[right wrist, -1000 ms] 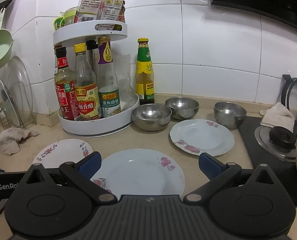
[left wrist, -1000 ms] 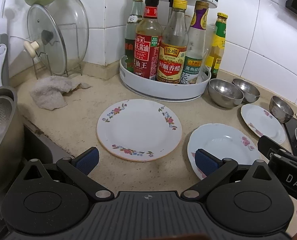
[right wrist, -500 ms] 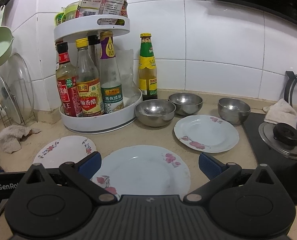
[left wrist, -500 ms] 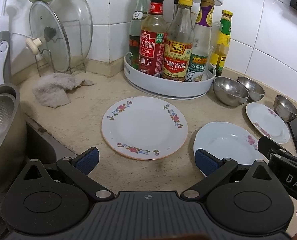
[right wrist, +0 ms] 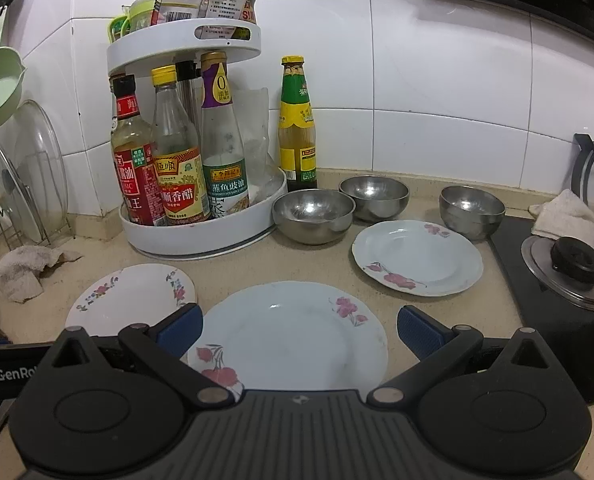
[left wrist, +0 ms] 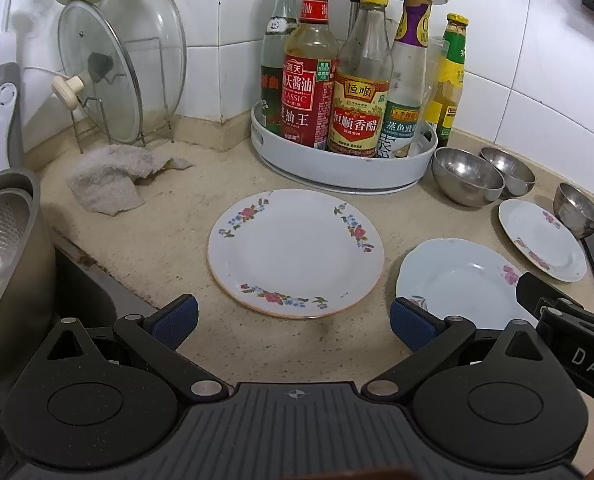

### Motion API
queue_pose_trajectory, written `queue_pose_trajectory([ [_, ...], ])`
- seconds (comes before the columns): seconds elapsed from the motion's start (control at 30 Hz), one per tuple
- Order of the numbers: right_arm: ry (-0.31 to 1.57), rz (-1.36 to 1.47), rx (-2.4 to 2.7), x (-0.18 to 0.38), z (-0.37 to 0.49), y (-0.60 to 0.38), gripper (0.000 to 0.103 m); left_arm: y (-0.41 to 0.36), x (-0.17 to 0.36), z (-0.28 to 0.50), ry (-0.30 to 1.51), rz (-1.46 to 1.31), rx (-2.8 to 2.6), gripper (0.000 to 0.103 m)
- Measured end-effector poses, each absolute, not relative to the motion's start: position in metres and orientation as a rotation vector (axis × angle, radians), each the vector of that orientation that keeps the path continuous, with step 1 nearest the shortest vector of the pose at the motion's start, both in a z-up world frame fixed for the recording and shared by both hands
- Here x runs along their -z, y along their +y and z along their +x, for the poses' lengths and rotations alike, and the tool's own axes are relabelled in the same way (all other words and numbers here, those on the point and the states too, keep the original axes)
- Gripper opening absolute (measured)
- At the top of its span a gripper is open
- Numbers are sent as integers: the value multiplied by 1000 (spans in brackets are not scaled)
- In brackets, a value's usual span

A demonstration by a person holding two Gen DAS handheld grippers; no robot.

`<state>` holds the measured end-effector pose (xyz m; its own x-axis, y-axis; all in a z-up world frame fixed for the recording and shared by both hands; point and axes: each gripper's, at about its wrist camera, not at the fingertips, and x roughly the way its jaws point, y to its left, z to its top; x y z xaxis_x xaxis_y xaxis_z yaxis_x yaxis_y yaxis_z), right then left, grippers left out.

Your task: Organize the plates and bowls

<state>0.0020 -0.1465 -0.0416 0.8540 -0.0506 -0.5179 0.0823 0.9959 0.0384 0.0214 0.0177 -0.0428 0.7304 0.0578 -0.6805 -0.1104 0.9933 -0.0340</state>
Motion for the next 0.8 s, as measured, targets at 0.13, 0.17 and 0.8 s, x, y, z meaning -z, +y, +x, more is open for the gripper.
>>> queue_pose_trajectory([
  [0.13,550,58,51,42,8,-146,102,19,43,25,752,-85,-118,103],
  [0.17,550,57,42,42,10,-146,102,19,42,26,749,-89,-128,103],
  [0.8,605,-29,-164,47,88,-161,102,-4,46,71,793,-113,-312,103],
])
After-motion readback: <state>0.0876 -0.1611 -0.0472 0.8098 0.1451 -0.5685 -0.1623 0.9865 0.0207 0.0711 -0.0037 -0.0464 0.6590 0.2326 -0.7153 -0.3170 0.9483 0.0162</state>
